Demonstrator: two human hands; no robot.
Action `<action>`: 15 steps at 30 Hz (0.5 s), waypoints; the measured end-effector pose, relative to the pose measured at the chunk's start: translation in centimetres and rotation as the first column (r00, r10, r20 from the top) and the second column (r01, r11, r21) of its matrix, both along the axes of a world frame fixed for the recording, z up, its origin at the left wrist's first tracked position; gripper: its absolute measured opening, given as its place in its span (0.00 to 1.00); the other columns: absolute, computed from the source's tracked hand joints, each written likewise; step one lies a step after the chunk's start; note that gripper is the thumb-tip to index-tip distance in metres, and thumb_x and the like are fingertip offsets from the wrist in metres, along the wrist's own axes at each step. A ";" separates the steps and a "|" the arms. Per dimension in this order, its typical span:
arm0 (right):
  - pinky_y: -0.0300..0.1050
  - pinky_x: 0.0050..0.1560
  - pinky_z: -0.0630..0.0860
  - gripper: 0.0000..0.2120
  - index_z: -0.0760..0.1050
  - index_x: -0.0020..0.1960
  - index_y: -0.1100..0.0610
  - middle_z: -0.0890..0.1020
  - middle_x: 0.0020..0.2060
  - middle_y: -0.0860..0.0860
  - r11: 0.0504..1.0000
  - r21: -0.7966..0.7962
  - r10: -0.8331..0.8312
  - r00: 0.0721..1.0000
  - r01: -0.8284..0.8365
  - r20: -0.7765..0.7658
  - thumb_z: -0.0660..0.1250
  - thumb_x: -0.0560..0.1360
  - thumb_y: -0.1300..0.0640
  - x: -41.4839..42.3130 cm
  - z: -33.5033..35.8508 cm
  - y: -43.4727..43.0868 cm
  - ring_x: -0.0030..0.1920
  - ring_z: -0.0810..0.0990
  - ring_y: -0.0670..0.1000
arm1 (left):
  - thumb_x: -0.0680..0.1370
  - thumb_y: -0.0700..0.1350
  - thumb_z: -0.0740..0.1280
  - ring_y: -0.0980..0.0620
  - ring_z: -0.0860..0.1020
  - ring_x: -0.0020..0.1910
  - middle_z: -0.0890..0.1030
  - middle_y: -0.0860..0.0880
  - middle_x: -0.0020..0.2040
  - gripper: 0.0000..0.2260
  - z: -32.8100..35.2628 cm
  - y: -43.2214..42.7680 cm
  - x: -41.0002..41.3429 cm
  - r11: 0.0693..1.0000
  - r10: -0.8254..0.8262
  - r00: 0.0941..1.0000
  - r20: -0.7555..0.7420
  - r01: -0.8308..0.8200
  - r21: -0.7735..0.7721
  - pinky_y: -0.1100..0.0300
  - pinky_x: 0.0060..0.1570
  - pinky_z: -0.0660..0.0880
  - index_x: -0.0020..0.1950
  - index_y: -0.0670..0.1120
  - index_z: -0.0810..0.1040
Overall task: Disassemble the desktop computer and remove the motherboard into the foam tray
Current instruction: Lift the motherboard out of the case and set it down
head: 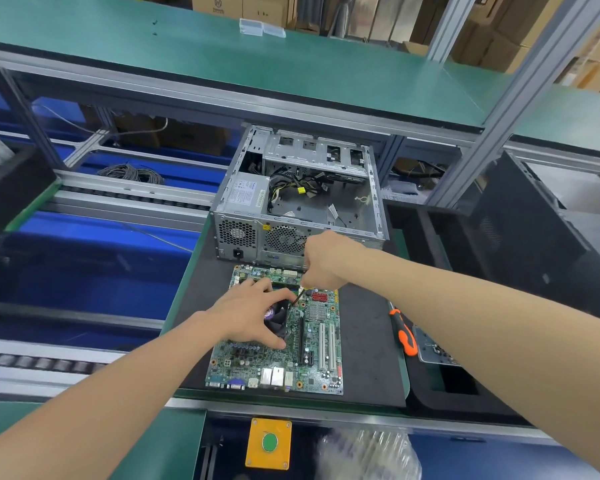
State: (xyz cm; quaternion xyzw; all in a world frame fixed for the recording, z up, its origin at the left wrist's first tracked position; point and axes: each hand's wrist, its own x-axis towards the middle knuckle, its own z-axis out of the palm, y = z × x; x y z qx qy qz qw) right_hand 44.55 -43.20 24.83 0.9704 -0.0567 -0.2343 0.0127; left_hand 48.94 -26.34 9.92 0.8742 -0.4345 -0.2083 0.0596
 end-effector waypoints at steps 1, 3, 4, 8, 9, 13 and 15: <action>0.42 0.31 0.66 0.16 0.65 0.33 0.56 0.68 0.30 0.52 1.000 0.001 -0.001 1.000 0.001 0.001 0.66 0.77 0.57 0.0 -0.1 0.0 0.31 0.66 0.54 | 0.63 0.76 0.69 0.46 0.67 0.57 0.65 0.54 0.57 0.40 0.1 -0.1 0.0 1.000 0.001 1.000 -0.014 -0.001 -0.001 0.48 0.60 0.71 0.71 0.70 0.58; 0.43 0.31 0.66 0.17 0.65 0.33 0.56 0.69 0.30 0.53 1.000 0.002 0.007 1.000 -0.007 0.003 0.66 0.77 0.57 0.0 -0.2 0.1 0.30 0.66 0.54 | 0.64 0.74 0.71 0.47 0.65 0.54 0.63 0.55 0.56 0.40 0.2 -0.3 0.1 1.000 0.005 0.999 -0.040 -0.005 0.006 0.47 0.59 0.71 0.71 0.69 0.59; 0.43 0.31 0.67 0.17 0.65 0.33 0.56 0.69 0.30 0.53 1.000 0.003 0.010 1.000 -0.010 0.002 0.66 0.77 0.57 0.0 -0.3 0.2 0.30 0.66 0.54 | 0.64 0.73 0.72 0.48 0.64 0.54 0.63 0.55 0.56 0.40 0.2 -0.3 0.2 1.000 0.009 0.999 -0.050 -0.008 0.013 0.47 0.60 0.71 0.71 0.69 0.59; 0.44 0.33 0.71 0.17 0.65 0.34 0.56 0.71 0.31 0.53 0.999 -0.014 0.045 0.999 -0.045 0.028 0.67 0.78 0.56 0.0 -0.4 0.2 0.29 0.69 0.54 | 0.63 0.72 0.74 0.47 0.65 0.56 0.65 0.55 0.56 0.42 0.6 -0.6 0.5 1.000 0.006 0.997 -0.081 -0.003 0.031 0.47 0.60 0.71 0.71 0.68 0.58; 0.44 0.32 0.72 0.17 0.66 0.34 0.57 0.71 0.32 0.53 0.998 -0.025 0.067 0.997 -0.066 0.043 0.68 0.77 0.56 -0.1 -0.5 0.3 0.30 0.71 0.53 | 0.62 0.73 0.74 0.47 0.66 0.57 0.66 0.54 0.57 0.42 0.7 -0.6 0.6 0.999 0.002 0.996 -0.093 0.001 0.040 0.47 0.60 0.71 0.71 0.68 0.59; 0.42 0.26 0.66 0.16 0.67 0.35 0.56 0.71 0.35 0.53 0.980 -0.070 0.190 0.978 -0.184 0.083 0.71 0.76 0.56 -0.3 -0.8 1.0 0.31 0.73 0.53 | 0.67 0.78 0.66 0.49 0.71 0.63 0.72 0.57 0.61 0.35 1.3 -0.5 1.0 0.995 0.041 0.966 -0.255 -0.062 -0.077 0.44 0.66 0.71 0.71 0.68 0.67; 0.43 0.26 0.67 0.15 0.67 0.35 0.56 0.72 0.35 0.53 0.977 -0.081 0.200 0.978 -0.195 0.062 0.72 0.75 0.57 0.0 -0.7 1.2 0.31 0.74 0.53 | 0.75 0.71 0.66 0.52 0.79 0.59 0.79 0.61 0.61 0.23 1.6 -0.9 1.1 0.932 0.049 0.930 -0.364 -0.174 -0.318 0.49 0.62 0.76 0.67 0.65 0.76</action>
